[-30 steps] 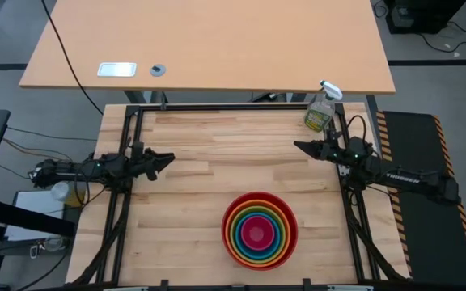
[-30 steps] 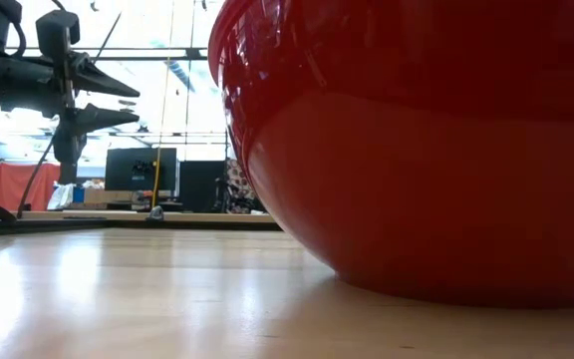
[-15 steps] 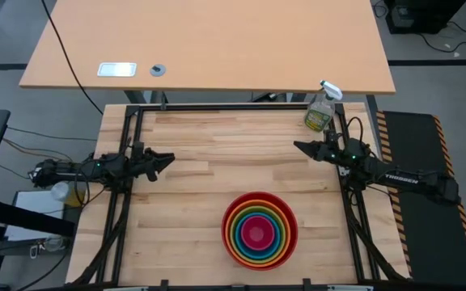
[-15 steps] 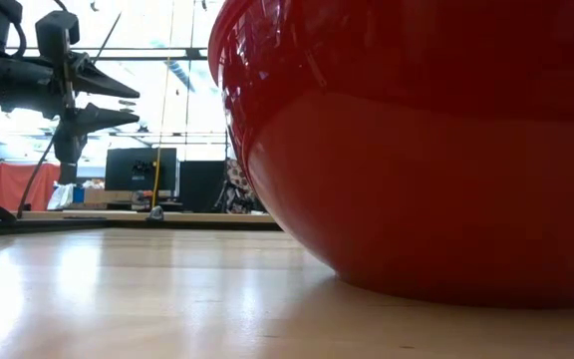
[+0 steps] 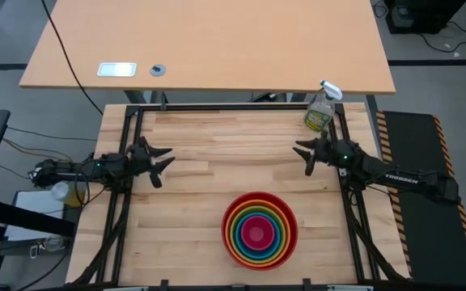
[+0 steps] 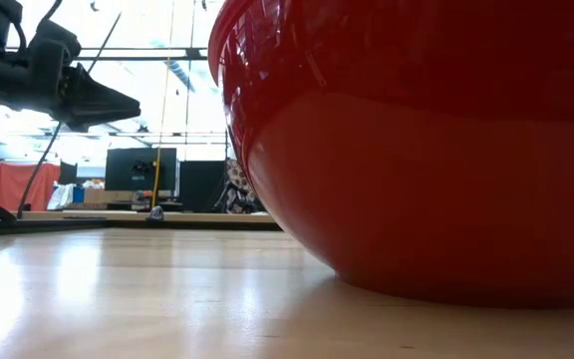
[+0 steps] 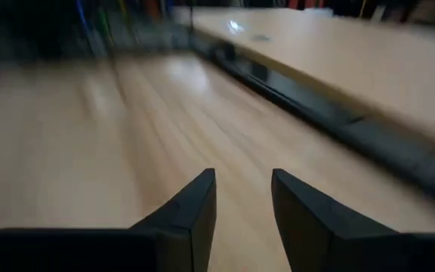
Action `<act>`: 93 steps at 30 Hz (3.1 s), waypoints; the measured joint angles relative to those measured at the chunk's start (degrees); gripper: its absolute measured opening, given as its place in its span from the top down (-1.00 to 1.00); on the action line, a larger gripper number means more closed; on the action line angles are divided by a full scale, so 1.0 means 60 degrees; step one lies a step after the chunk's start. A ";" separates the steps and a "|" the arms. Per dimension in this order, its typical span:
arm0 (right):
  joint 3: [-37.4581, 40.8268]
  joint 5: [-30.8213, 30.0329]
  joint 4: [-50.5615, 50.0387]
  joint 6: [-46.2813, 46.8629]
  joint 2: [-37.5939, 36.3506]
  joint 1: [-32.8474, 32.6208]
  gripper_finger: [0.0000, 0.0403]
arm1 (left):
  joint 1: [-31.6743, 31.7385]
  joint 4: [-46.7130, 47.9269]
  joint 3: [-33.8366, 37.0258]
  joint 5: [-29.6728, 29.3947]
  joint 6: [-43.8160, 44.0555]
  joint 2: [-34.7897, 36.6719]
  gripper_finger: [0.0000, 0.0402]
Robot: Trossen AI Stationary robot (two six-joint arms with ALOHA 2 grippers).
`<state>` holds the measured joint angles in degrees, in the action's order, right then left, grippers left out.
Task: Nest bowls inside each other
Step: Return to Home Position
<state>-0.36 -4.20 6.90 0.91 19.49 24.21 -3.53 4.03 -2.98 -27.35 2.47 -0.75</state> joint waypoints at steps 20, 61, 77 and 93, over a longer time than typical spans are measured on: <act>0.0000 -0.0615 -0.0379 -0.3042 0.0000 0.0000 0.32 | 0.0000 -0.0029 0.0004 0.0000 -0.0523 0.0000 0.17; 0.0000 -0.0606 -0.0383 -0.3039 0.0000 0.0000 0.32 | 0.0000 -0.0036 0.0007 0.0001 -0.0520 0.0000 0.17; 0.0000 -0.0605 -0.0386 -0.3038 0.0000 0.0000 0.32 | 0.0000 -0.0036 0.0007 0.0004 -0.0520 0.0000 0.17; 0.0000 -0.0606 -0.0383 -0.3035 0.0000 0.0000 0.32 | -0.0003 -0.0036 0.0007 0.0004 -0.0520 0.0000 0.17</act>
<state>-0.36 -7.84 4.60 -17.30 19.49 24.21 -3.55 3.81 -2.94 -27.33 -0.64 -0.75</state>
